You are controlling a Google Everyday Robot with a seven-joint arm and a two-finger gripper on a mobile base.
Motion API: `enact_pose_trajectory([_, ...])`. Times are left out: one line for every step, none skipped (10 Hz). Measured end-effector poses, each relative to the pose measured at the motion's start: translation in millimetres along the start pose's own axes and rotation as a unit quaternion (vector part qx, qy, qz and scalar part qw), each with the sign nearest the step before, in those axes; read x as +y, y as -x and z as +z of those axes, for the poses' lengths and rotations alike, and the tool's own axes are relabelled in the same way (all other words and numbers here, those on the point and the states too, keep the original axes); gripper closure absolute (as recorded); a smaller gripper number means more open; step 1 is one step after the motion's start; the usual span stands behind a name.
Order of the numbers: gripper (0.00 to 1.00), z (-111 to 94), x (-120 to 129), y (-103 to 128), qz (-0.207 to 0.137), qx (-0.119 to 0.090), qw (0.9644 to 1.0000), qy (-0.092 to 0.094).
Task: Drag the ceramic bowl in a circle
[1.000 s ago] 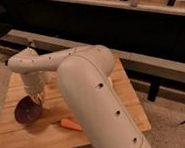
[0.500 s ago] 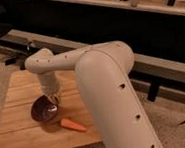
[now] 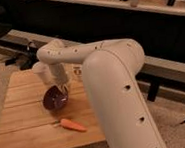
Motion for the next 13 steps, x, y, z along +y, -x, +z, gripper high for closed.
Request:
enact_pose_trajectory([1.00,-3,5,13,0.003,-0.007,1.0000,0.002])
enact_pose_trajectory([1.00,-5,11,22,0.002,-0.010,0.9999,0.005])
enact_pose_trajectory([1.00,-4,25,34,-0.002,-0.013,0.9998,0.012])
enact_pose_trajectory([1.00,-3,38,42,-0.006,-0.015,0.9997,0.019])
enact_pose_trajectory([1.00,-2,51,48,-0.011,-0.016,0.9994,0.027])
enact_pose_trajectory([1.00,0,72,56,-0.020,-0.017,0.9988,0.041])
enact_pose_trajectory([1.00,-1,83,58,-0.026,-0.017,0.9983,0.049])
enact_pose_trajectory([1.00,-1,97,59,-0.035,-0.017,0.9974,0.060])
enact_pose_trajectory([1.00,-2,117,56,-0.050,-0.015,0.9957,0.077])
enact_pose_trajectory([1.00,-2,127,52,-0.058,-0.013,0.9942,0.089])
enact_pose_trajectory([1.00,-2,142,45,-0.069,-0.007,0.9912,0.113])
enact_pose_trajectory([1.00,0,151,38,-0.076,-0.002,0.9885,0.131])
enact_pose_trajectory([1.00,5,158,27,-0.083,0.008,0.9850,0.151])
